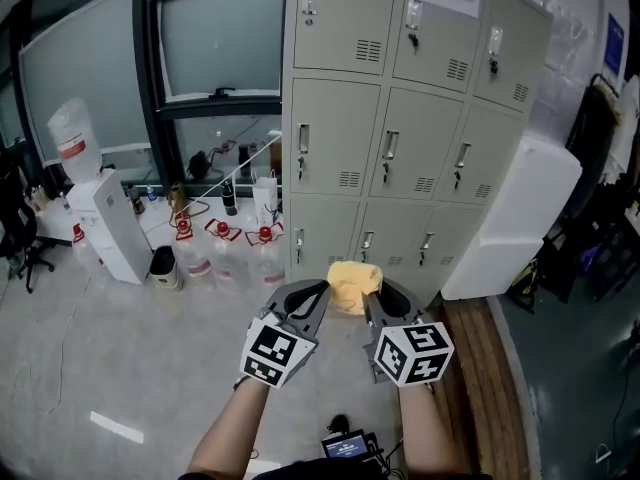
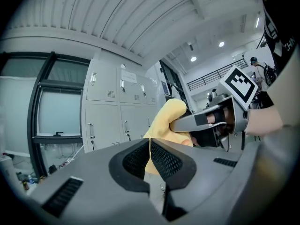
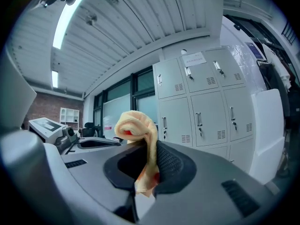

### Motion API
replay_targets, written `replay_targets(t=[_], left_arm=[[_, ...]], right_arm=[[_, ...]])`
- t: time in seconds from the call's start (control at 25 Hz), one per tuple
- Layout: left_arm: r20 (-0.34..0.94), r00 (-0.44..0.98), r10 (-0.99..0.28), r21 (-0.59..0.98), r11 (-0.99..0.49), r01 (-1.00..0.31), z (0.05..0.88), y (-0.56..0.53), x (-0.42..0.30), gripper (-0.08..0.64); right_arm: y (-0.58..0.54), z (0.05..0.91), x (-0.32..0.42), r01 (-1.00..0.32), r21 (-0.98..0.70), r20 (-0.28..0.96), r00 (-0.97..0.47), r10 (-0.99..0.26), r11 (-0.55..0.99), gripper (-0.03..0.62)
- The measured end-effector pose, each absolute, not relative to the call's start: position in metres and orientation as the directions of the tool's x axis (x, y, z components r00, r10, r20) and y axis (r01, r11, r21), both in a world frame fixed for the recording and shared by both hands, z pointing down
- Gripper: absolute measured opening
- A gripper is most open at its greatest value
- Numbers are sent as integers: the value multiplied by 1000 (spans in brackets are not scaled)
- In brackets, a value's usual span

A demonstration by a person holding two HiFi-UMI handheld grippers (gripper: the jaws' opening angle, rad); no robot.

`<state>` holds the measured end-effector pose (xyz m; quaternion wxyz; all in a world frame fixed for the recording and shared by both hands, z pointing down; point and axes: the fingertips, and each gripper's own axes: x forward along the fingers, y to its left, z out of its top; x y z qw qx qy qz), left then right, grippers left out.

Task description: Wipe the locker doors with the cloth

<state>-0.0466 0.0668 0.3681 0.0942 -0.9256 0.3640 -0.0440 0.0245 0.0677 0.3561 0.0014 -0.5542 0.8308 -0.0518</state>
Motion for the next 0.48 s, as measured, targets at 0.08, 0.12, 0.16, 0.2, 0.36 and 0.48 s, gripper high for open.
replay_targets(t=[0.08, 0.12, 0.16, 0.2, 0.36, 0.48], left_arm=[[16, 724, -689, -211, -710, -672, 367, 45, -39, 21], [20, 719, -694, -213, -706, -675, 366, 33, -35, 21], [24, 714, -700, -214, -701, -680, 365, 21, -30, 21], [28, 708, -706, -215, -696, -686, 365, 9, -26, 21], [34, 685, -728, -206, -676, -708, 361, -37, -8, 21], [37, 672, -740, -202, -664, -720, 359, -67, 8, 21]], right_arm=[[47, 355, 31, -917, -81, 52, -396, -917, 391, 67], [35, 354, 36, -916, -77, 51, -399, -915, 395, 67], [24, 353, 41, -914, -75, 50, -402, -914, 398, 67], [12, 352, 45, -912, -77, 49, -406, -912, 402, 67], [-32, 349, 64, -903, -69, 53, -428, -902, 424, 67], [-60, 347, 81, -895, -71, 51, -444, -895, 440, 67]])
